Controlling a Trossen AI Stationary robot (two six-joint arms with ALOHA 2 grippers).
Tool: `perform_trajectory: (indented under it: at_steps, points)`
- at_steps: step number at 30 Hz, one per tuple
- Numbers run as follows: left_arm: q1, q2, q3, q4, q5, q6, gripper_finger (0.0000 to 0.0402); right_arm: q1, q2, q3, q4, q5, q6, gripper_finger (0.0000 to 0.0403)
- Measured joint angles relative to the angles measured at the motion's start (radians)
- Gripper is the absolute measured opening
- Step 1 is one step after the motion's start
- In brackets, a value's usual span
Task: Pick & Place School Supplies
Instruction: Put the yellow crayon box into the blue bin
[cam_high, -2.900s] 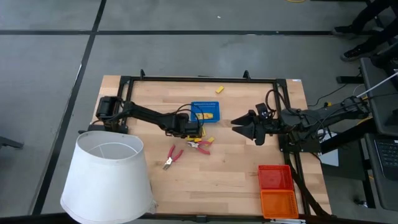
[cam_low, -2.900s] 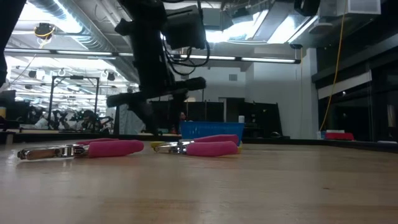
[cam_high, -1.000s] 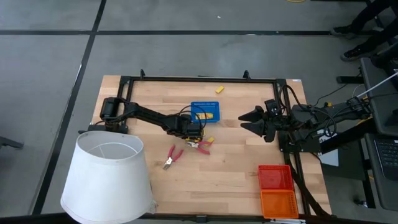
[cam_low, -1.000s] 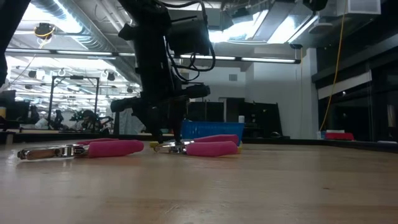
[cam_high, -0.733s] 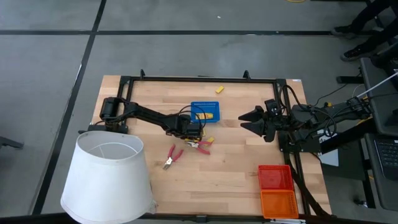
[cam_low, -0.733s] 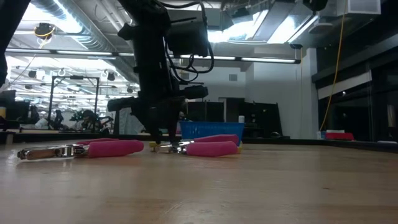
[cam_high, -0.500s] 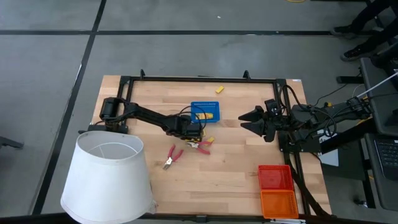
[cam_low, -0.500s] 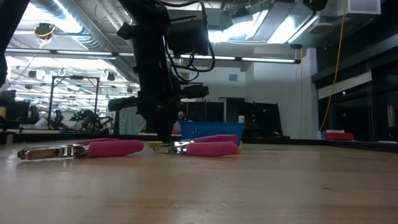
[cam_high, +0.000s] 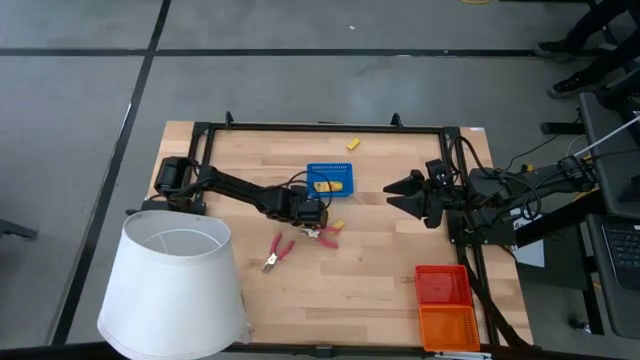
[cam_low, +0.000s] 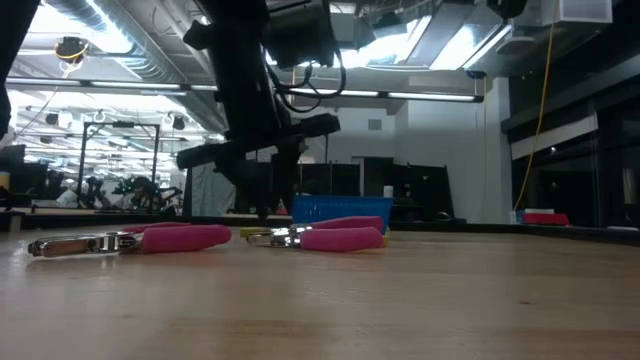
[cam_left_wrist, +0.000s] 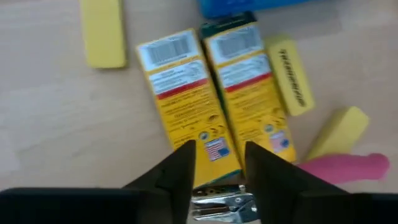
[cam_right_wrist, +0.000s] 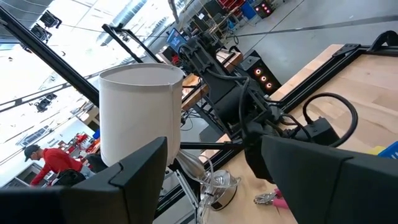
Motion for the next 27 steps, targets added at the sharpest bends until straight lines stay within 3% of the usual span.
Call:
perform_trajectory:
  at_steps: [12, 27]
  points:
    - [0.015, 0.011, -0.028, 0.000, 0.004, -0.029, 0.0223, 0.000, 0.000, 0.000, 0.000, -0.006, -0.001, 0.0268]
    - [0.015, 0.065, -0.026, 0.068, 0.036, -0.075, 0.0228, 0.001, -0.018, 0.001, -0.022, -0.031, -0.005, 0.0268]
